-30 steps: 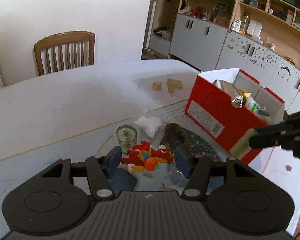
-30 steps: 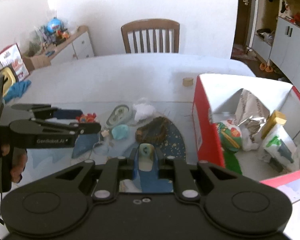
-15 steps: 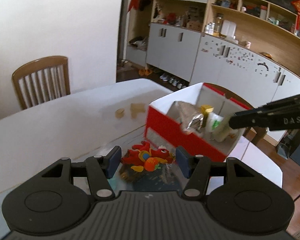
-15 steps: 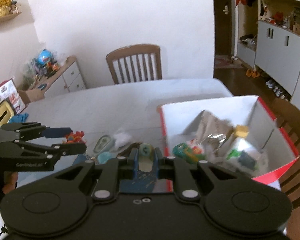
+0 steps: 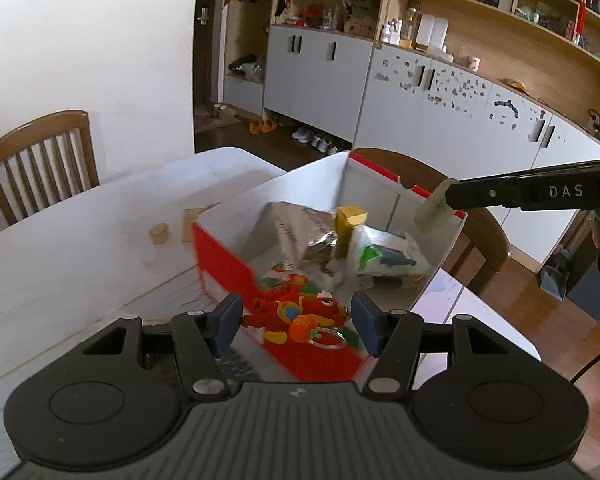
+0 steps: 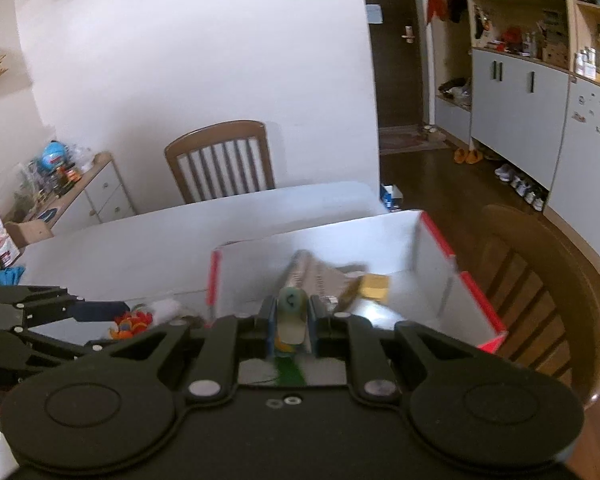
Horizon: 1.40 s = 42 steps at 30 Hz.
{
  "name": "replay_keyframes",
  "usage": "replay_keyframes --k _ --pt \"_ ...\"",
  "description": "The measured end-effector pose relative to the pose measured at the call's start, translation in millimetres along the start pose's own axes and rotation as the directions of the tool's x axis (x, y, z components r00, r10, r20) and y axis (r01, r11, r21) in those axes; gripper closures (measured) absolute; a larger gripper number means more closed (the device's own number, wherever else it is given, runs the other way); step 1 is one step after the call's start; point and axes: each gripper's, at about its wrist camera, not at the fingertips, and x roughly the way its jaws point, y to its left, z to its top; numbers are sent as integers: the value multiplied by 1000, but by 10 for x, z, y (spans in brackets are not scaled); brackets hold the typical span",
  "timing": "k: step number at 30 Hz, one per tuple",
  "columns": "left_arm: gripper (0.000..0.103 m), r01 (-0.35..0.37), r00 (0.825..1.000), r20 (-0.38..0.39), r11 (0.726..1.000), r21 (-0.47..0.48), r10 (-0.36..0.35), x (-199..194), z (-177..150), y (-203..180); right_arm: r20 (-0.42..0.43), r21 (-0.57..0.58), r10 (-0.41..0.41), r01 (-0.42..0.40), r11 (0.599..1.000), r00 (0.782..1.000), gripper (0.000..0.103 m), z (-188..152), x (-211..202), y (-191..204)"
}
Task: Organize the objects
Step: 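Carry the plush toy and cream roll over the shoebox and lower them inside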
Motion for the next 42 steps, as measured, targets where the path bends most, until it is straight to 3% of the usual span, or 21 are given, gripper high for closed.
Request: replay_keyframes --k 8,20,33,42 --pt "44 -20 999 -25 999 33 21 399 179 -368 -11 14 -20 20 1000 1000 89 33 73 -515" --pt "44 -48 996 -72 997 56 51 995 409 -598 -49 -37 -13 11 999 999 89 105 403 -919" --pt "44 -82 975 -202 995 56 92 1479 334 -635 -121 -95 8 -20 995 993 89 164 986 -1073" --pt "44 -123 957 -254 990 74 138 1726 333 -617 -137 -254 -29 -6 967 990 89 101 1233 -909"
